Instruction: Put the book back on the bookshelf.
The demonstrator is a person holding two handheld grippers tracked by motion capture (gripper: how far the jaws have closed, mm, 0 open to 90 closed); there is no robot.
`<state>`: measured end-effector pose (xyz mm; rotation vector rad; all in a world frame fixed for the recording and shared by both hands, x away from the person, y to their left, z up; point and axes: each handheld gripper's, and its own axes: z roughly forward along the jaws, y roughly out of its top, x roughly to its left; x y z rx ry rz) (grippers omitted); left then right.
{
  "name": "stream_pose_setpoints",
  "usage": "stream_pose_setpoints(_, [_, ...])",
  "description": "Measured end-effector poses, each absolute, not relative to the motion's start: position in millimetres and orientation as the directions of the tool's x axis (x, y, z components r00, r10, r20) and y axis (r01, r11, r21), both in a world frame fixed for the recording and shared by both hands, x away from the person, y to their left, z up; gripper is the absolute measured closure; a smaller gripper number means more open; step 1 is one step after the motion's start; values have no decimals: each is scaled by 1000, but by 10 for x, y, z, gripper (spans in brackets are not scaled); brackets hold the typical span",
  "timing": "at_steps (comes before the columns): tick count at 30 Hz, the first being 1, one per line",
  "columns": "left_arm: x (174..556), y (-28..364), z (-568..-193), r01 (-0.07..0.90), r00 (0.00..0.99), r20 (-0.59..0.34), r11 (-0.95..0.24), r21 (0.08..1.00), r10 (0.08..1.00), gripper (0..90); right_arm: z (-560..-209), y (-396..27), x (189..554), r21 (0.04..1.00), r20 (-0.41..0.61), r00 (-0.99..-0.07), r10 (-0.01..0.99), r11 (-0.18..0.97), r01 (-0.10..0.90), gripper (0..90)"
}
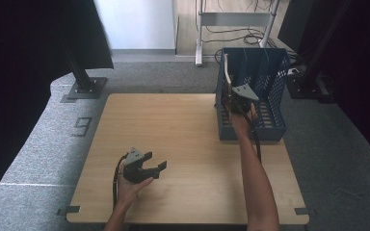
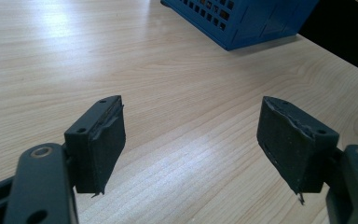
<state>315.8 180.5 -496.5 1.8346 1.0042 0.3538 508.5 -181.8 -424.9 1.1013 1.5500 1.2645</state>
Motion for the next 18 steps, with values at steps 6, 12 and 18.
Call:
stream_pose_setpoints(6, [3164, 1814, -4968, 481, 615, -181, -182, 858, 767, 235, -4251, -1803, 5162, 988, -69, -266, 962, 104, 118, 714])
stream_pose_setpoints(12, [3165, 1838, -4963, 481, 606, -184, -172, 860, 774, 235, -4269, -1808, 5145, 987, -55, -288, 956, 95, 128, 611])
stream_pose_setpoints(18, [3139, 1809, -4951, 465, 613, -168, -180, 867, 772, 237, -4247, -1805, 5052, 989, -37, -298, 954, 78, 128, 504])
